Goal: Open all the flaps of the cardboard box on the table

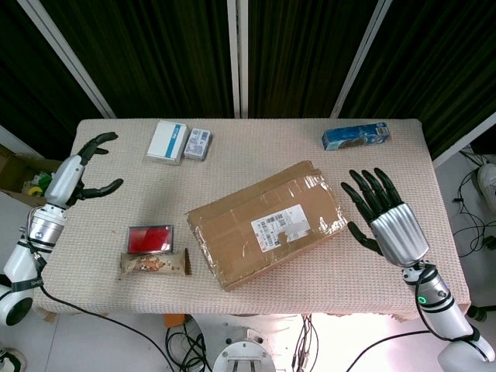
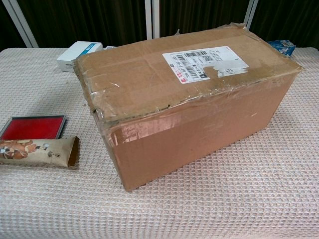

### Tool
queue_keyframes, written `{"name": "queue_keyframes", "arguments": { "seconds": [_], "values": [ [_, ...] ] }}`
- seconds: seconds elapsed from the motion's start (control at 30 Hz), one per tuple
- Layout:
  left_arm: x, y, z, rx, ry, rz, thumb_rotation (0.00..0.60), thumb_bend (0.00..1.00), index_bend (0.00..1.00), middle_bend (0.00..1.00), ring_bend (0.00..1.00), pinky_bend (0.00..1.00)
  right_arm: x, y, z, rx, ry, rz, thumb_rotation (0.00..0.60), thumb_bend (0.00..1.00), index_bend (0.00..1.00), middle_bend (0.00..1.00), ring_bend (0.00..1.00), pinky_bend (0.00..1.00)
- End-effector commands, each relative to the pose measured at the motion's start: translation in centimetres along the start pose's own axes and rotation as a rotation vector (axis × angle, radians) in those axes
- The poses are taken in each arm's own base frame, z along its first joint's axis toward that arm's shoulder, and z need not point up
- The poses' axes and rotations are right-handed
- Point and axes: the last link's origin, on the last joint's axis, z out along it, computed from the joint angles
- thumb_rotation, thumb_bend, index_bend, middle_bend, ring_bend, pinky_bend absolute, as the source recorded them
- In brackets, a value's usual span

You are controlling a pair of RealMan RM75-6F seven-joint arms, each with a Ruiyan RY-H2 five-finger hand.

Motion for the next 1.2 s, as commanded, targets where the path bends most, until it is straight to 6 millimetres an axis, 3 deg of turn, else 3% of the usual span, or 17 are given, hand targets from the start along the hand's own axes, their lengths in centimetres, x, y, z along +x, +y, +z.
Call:
{"name": "queue_keyframes", "arguments": {
  "seconds": [0.03,0.5,0.6,0.73,0.83,1.0,1.2],
  "values": [
    [0.0,0.0,0.0,0.003,0.002,0.001,0.260,0.17,0.10,0.14,0.09,0.23,0.0,0.0,0.1,0.002,0.000,0.003,0.600,0.33,0.00,0.00,0.00,0.00],
    [0.1,-0.1,-0.3,0.010,-0.010,0.019,0.258,0.17,0.10,0.14,0.09,0.23,-1.0,-0.7,1.1,0.063,-0.090,0.019,0.600,0.33,0.00,0.00,0.00,0.00],
    [0.3,-0.3,-0.6,0.021,-0.026,0.062,0.276,0.22,0.10,0.14,0.09,0.23,-0.7,-1.5,2.5,0.104,-0.127,0.063,0.600,0.45,0.00,0.01,0.00,0.00],
    [0.6,-0.5,-0.9,0.030,-0.019,0.146,0.291,0.24,0.11,0.14,0.09,0.23,0.0,-2.9,5.9,0.135,-0.206,0.143,0.600,0.66,0.00,0.10,0.00,0.00],
    [0.6,-0.7,-1.1,0.038,-0.016,0.165,0.293,0.24,0.11,0.14,0.09,0.23,0.2,-3.7,8.4,0.144,-0.297,0.137,0.600,0.76,0.00,0.14,0.00,0.00],
    [0.4,-1.0,-1.2,0.053,-0.022,0.180,0.290,0.24,0.11,0.14,0.09,0.23,0.2,-5.9,12.0,0.163,-0.415,0.146,0.600,0.80,0.00,0.19,0.00,0.00],
    [0.2,-1.2,-1.4,0.065,-0.039,0.204,0.291,0.24,0.11,0.14,0.09,0.23,-0.5,-8.2,15.3,0.195,-0.418,0.088,0.600,0.82,0.04,0.29,0.00,0.00]
  ]
}}
